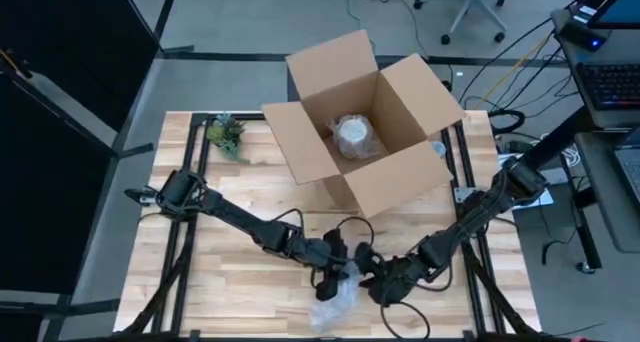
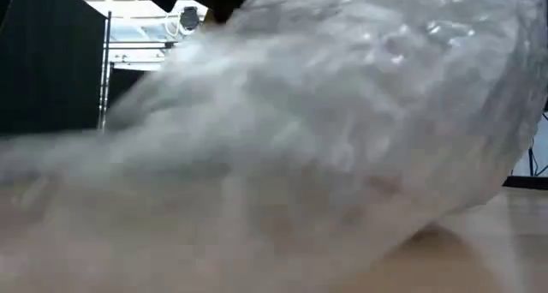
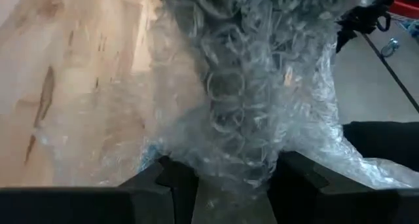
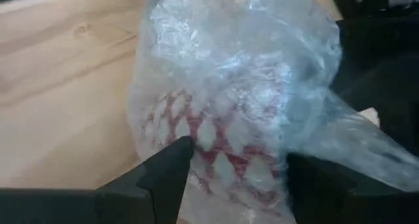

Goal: Wrap mug
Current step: Wrap the red mug with the bubble wrap

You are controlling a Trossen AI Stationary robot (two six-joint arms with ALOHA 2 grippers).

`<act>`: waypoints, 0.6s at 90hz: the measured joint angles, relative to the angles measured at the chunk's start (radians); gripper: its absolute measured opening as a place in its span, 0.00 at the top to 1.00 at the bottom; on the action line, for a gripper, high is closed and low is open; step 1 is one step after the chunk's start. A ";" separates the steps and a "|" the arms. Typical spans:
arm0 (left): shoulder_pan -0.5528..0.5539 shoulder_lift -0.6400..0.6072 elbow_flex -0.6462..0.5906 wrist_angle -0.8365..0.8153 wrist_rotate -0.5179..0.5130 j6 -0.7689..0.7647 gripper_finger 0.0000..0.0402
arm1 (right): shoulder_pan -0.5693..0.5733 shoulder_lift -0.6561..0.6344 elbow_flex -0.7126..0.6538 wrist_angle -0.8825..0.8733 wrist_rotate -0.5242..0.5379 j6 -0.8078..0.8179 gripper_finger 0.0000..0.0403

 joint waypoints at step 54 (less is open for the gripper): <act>-0.044 -0.219 -0.001 -0.373 -0.117 -0.001 0.65 | 0.023 0.018 0.059 -0.153 -0.068 0.186 0.50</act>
